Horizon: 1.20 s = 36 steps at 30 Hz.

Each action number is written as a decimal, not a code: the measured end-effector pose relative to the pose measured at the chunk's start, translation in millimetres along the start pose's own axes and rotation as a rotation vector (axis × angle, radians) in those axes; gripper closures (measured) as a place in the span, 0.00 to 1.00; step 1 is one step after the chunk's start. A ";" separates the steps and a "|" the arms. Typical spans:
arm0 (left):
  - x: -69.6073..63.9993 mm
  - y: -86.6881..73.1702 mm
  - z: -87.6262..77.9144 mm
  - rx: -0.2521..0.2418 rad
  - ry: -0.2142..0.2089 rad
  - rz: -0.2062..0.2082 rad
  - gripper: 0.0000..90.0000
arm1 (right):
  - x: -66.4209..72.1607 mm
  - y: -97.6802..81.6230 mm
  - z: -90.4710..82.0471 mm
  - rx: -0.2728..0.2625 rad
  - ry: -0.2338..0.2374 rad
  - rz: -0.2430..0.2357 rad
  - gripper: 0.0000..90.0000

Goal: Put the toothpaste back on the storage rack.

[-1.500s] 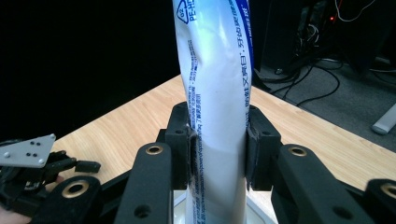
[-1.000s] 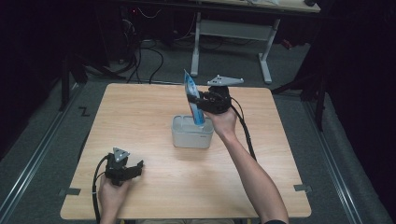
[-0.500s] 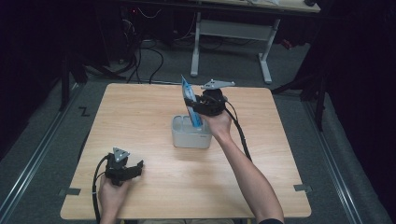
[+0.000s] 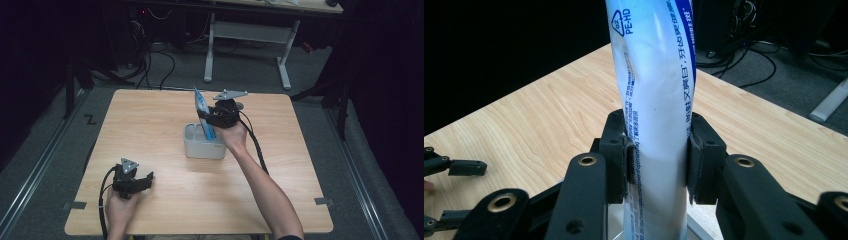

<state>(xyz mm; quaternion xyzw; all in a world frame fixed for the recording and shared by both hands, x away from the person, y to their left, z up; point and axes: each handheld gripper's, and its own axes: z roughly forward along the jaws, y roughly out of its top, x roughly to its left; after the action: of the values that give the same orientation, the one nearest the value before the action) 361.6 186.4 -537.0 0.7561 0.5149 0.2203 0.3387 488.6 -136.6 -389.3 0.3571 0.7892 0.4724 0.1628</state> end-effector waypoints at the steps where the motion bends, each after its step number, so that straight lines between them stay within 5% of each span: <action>1: 0.0 0.0 0.0 0.000 0.000 0.000 0.27 | 0.1 -0.5 0.1 0.002 0.002 0.002 0.75; 36: 0.0 0.2 0.1 0.000 0.002 -0.002 0.27 | 5.1 -28.5 1.6 0.104 -0.018 -0.086 0.74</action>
<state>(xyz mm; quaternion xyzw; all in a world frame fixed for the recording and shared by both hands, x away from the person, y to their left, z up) 361.8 186.4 -537.0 0.7554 0.5159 0.2208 0.3383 474.3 -140.5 -414.3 0.3352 0.8257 0.4203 0.1712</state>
